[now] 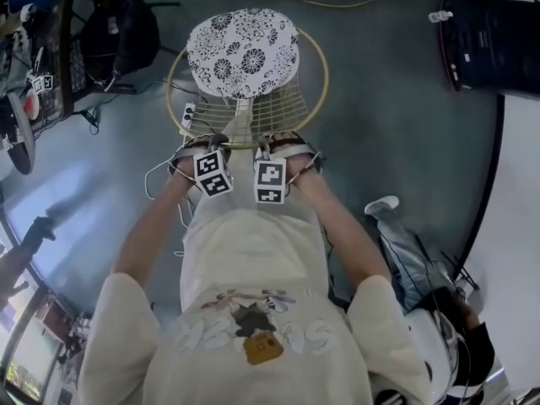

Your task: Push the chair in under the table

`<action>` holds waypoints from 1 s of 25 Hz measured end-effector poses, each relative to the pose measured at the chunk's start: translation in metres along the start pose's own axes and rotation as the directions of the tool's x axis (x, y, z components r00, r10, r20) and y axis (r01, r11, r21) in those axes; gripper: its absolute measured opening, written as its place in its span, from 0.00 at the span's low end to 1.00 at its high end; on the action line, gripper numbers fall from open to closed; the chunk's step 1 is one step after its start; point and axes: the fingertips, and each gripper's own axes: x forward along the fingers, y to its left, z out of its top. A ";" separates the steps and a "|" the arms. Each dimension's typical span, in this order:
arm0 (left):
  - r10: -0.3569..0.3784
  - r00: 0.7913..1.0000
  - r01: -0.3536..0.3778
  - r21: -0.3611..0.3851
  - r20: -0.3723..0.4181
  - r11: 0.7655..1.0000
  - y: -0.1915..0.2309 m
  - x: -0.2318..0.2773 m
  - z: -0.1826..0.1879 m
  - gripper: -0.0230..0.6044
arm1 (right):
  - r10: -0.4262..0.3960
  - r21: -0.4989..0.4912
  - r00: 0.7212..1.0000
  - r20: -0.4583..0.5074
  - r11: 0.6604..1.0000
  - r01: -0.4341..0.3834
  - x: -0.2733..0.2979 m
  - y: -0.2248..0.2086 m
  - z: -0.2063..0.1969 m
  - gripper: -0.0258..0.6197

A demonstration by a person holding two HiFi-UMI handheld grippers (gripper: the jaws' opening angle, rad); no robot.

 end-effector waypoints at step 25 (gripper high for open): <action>0.000 0.997 0.010 -0.128 0.074 0.992 -0.106 0.007 0.032 0.18 | 0.080 -0.136 0.997 -0.014 0.987 -0.081 -0.030 0.093 -0.034 0.12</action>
